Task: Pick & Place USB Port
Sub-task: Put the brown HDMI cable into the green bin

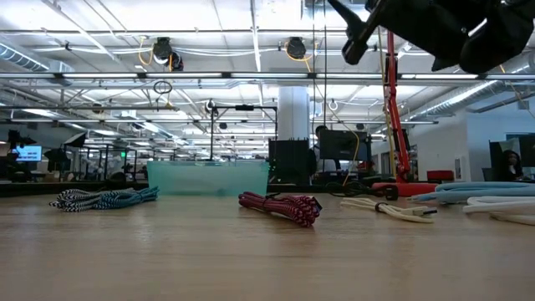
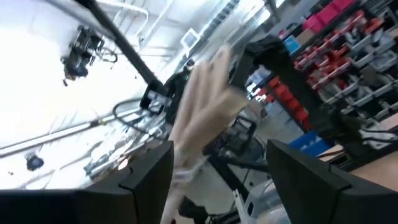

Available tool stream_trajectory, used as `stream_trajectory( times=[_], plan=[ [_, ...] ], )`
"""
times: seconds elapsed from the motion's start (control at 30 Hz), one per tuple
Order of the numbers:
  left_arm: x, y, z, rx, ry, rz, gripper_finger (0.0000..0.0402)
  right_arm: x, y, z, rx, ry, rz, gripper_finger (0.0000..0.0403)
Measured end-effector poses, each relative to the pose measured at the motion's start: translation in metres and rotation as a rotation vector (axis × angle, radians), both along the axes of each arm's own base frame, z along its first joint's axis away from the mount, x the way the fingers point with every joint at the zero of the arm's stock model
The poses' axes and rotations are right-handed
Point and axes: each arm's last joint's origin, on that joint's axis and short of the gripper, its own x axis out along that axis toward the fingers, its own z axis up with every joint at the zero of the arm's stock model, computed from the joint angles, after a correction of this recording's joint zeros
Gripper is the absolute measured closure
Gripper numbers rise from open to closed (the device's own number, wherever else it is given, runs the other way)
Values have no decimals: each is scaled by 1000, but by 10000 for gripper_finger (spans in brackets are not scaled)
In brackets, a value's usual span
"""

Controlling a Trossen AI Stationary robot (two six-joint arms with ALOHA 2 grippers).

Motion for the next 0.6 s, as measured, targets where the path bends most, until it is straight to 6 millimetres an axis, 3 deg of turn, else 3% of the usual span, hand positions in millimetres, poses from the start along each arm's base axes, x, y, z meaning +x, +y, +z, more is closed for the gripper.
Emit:
stream_trajectory(
  times=[0.23,0.47,0.6],
  plan=[
    [7,13,-1,-3,7,40,369,8,23,7,-58,7,17,156],
    [8,17,-3,-38,2,42,369,10,24,6,-65,23,-29,156],
    [9,16,-8,-78,28,26,369,10,23,5,-68,28,-57,177]
  ],
)
